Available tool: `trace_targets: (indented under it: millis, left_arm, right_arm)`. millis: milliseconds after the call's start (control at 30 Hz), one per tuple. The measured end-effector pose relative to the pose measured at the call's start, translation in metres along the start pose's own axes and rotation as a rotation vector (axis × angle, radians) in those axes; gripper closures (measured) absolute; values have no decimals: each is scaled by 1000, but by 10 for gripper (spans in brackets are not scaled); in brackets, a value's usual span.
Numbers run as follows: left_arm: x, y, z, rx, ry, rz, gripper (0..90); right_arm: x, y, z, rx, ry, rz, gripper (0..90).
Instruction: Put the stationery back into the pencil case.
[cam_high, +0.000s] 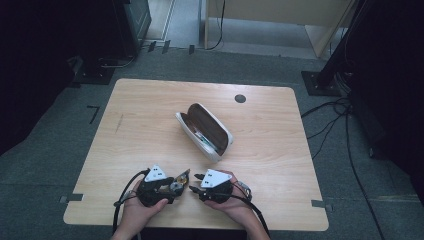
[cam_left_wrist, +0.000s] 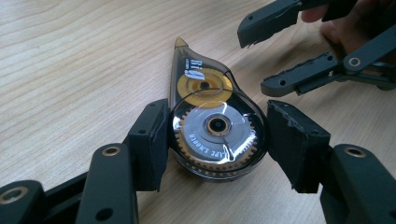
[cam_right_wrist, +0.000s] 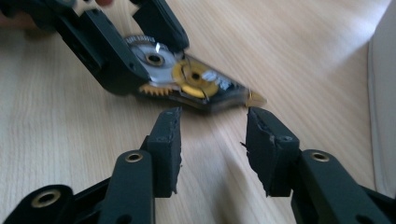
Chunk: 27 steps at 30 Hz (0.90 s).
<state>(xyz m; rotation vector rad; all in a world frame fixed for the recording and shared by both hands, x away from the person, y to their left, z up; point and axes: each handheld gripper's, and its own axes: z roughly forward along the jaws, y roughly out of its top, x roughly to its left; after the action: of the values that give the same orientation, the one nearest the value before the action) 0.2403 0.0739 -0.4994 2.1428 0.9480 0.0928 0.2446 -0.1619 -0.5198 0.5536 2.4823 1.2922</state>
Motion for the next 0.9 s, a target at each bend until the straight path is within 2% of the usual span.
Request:
trace_targets:
  millis: [133, 300, 433, 633, 767, 900]
  left_arm:
    - [2, 2, 0, 2, -15, -15, 421]
    - [5, 7, 1, 16, -37, -28, 421]
    - [7, 11, -1, 27, -58, -42, 421]
    - [12, 15, -4, 41, -76, -59, 421]
    - [14, 17, -6, 61, -107, -66, 421]
    - [14, 19, -4, 78, -119, -70, 421]
  right_arm:
    - [0, 1, 2, 11, -11, -22, 578]
    - [2, 2, 5, 32, 0, -78, 570]
    - [-1, 2, 7, 44, -13, -113, 548]
    - [-3, 3, 10, 31, -26, -157, 553]
    - [-1, 3, 11, 22, -37, -233, 561]
    - [1, 2, 12, 8, -38, -263, 593]
